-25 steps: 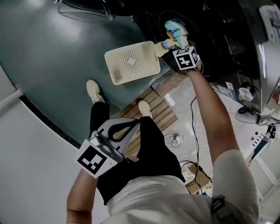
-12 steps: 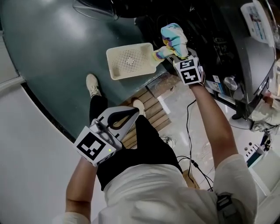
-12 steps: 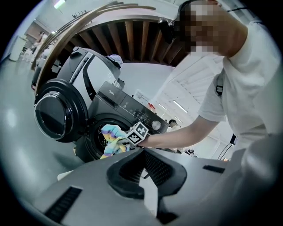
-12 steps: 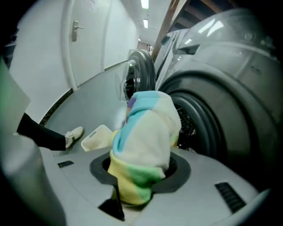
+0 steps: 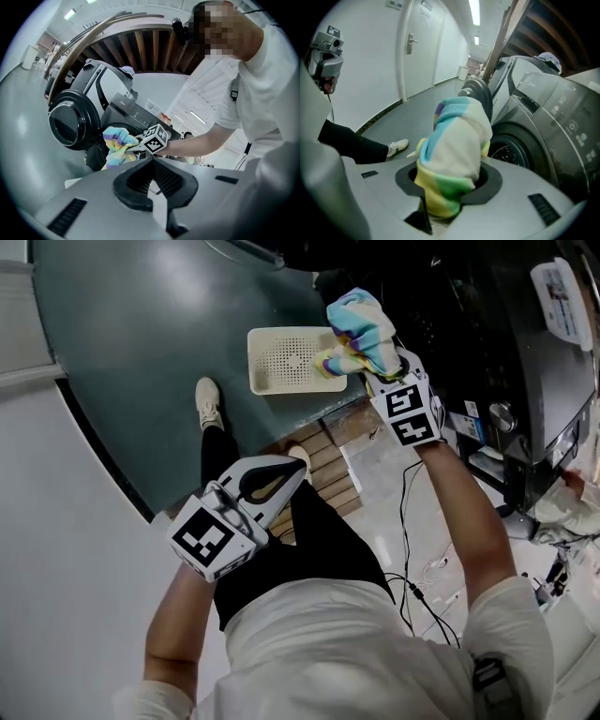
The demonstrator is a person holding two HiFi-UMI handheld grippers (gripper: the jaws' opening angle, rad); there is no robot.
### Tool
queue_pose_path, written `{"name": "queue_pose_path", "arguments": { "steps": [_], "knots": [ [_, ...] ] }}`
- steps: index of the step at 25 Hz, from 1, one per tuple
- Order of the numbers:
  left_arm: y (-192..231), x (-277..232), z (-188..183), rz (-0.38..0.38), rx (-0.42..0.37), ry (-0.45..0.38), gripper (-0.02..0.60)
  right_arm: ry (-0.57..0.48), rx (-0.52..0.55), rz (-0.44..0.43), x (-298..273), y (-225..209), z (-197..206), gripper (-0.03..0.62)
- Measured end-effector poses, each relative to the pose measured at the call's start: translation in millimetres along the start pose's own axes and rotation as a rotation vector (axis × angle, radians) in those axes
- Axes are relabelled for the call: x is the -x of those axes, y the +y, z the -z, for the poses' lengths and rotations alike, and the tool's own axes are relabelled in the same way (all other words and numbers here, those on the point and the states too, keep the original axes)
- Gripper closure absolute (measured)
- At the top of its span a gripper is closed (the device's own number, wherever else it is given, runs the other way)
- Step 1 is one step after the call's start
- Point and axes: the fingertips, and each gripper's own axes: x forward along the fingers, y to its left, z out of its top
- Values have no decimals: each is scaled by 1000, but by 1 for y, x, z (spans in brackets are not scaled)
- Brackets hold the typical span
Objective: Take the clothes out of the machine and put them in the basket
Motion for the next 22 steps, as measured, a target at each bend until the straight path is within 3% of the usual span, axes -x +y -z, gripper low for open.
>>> {"name": "queue_pose_path", "arguments": {
  "steps": [7,14,22],
  "knots": [
    [7,14,7,-61,34,-38,584,-15,125,-109,-34,49,-22,431],
    [30,24,14,-91,60,-38,584,10,227,-198,-91,86,-20,431],
    [73,19,20,-99,62,56,584,86,254,-277,-168,115,13,430]
  ]
}}
